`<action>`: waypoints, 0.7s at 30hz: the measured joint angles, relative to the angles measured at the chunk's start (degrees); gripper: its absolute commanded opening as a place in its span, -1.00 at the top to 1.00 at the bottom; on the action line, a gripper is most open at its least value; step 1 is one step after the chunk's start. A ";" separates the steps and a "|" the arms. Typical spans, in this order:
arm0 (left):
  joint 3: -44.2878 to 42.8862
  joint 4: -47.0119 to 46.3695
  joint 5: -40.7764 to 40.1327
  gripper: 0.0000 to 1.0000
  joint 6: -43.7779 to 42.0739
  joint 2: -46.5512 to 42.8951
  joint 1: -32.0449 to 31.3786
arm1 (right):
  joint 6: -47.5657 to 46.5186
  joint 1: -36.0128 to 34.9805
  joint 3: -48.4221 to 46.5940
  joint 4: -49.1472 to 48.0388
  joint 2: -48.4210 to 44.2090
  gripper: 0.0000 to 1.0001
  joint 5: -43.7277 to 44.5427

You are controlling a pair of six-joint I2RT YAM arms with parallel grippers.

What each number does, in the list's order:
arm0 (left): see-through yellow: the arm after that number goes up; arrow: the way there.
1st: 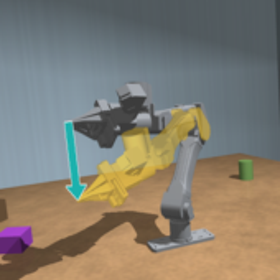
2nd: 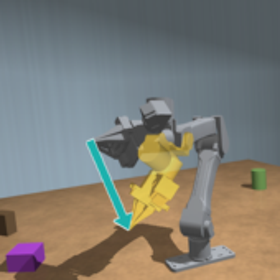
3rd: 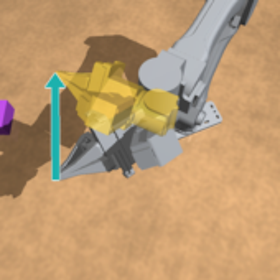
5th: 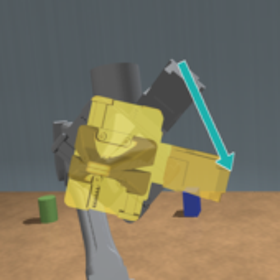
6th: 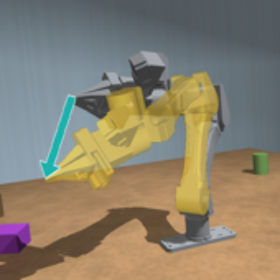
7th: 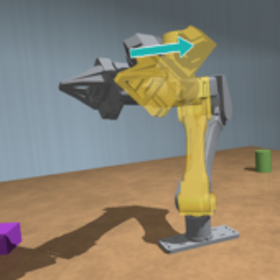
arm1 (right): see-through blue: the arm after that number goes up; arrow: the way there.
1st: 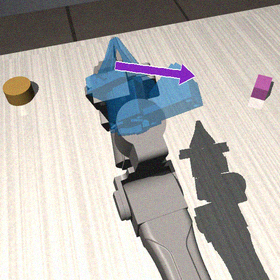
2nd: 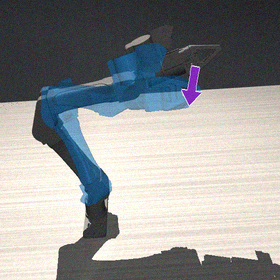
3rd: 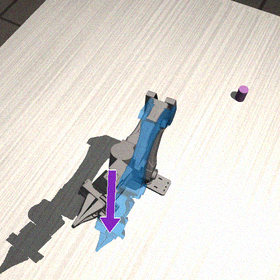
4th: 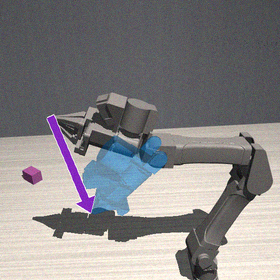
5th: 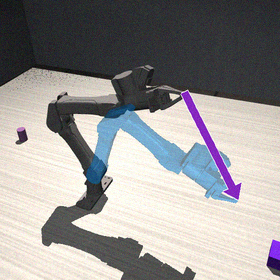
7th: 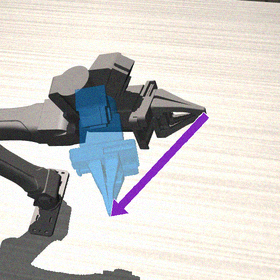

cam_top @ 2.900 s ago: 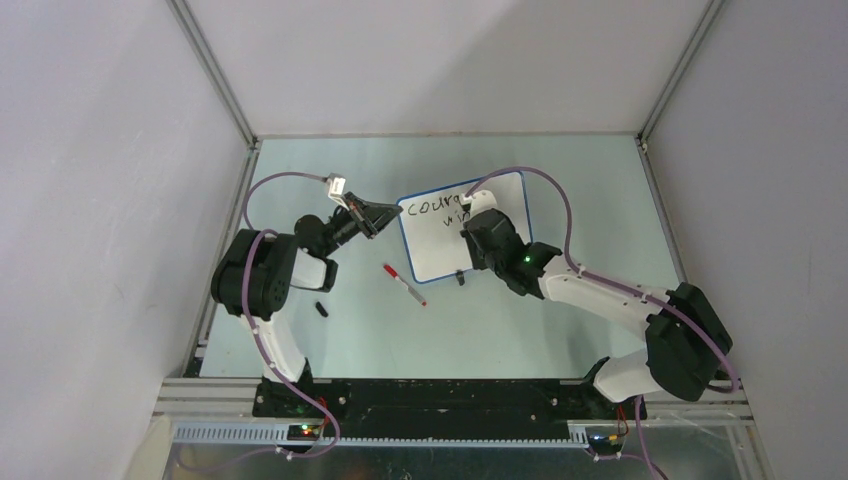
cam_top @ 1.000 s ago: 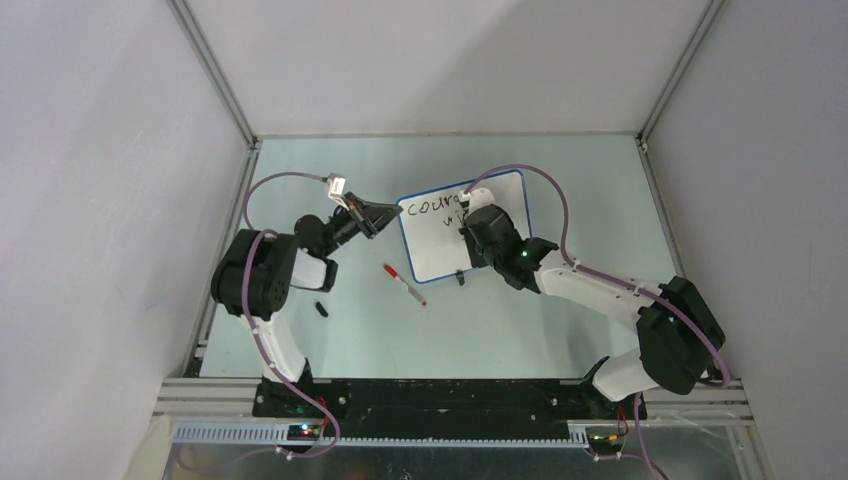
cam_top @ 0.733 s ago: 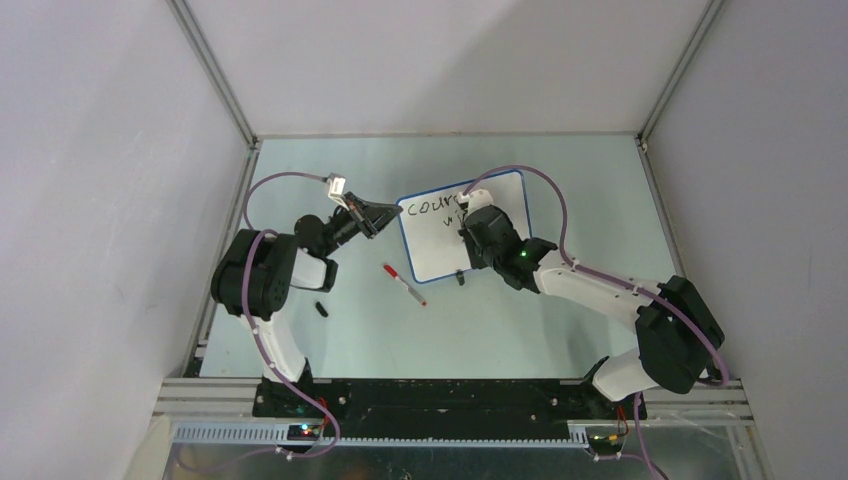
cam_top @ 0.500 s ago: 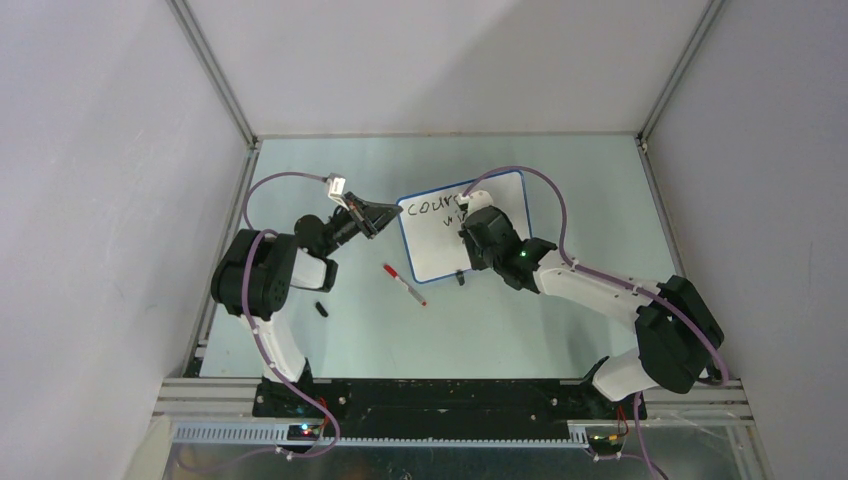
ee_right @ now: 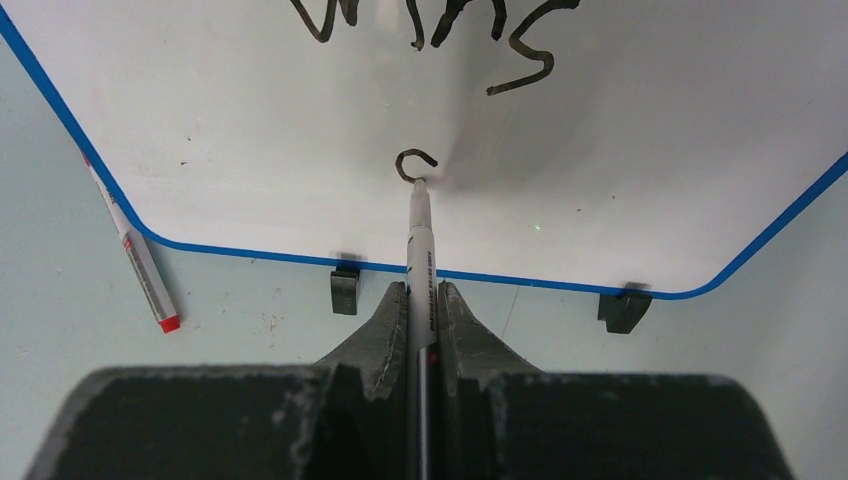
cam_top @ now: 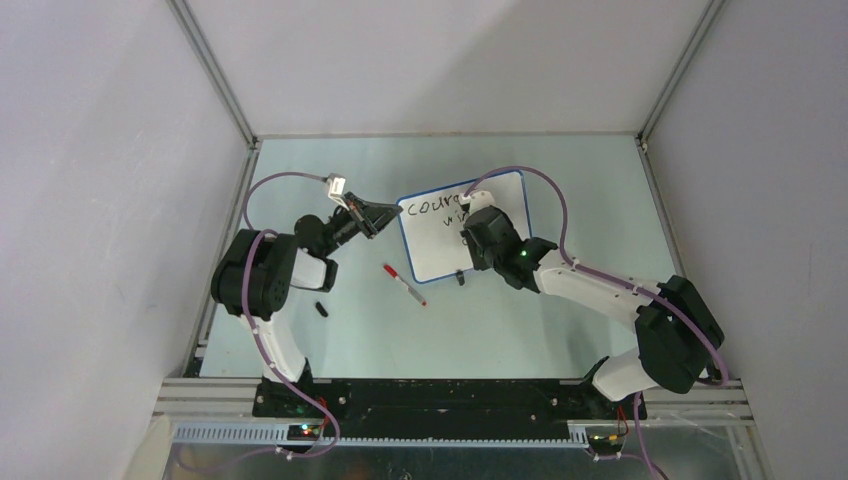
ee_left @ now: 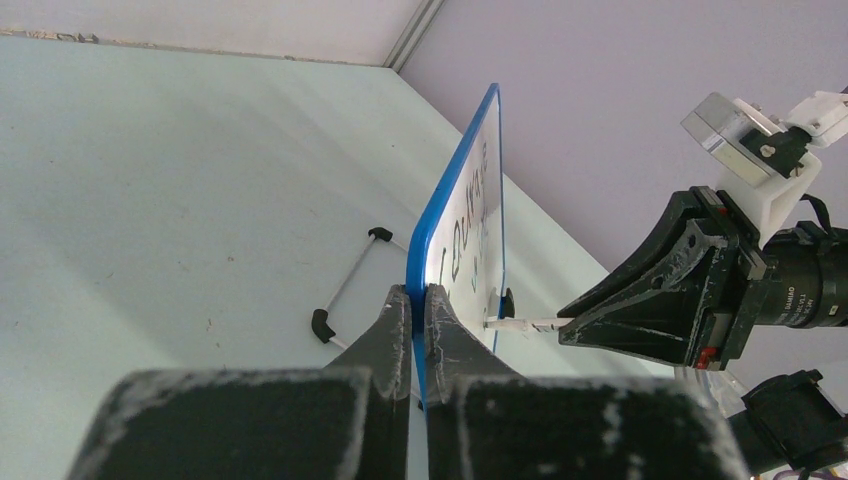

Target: Write a sentence on the whiteboard

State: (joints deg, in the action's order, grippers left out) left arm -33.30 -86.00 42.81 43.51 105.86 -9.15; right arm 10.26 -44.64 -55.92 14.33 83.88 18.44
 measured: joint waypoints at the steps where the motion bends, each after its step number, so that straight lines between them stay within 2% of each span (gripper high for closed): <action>1: 0.00 0.00 0.00 1.00 0.00 0.00 0.00 | 0.00 0.04 0.00 0.00 0.00 1.00 -0.04; 21: 0.00 0.00 -0.02 1.00 0.00 0.00 0.00 | 0.00 1.11 -1.14 -0.15 0.00 1.00 -0.83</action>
State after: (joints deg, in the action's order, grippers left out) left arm -33.30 -86.00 42.78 43.51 105.86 -9.15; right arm 10.26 -43.53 -57.06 14.17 83.88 17.61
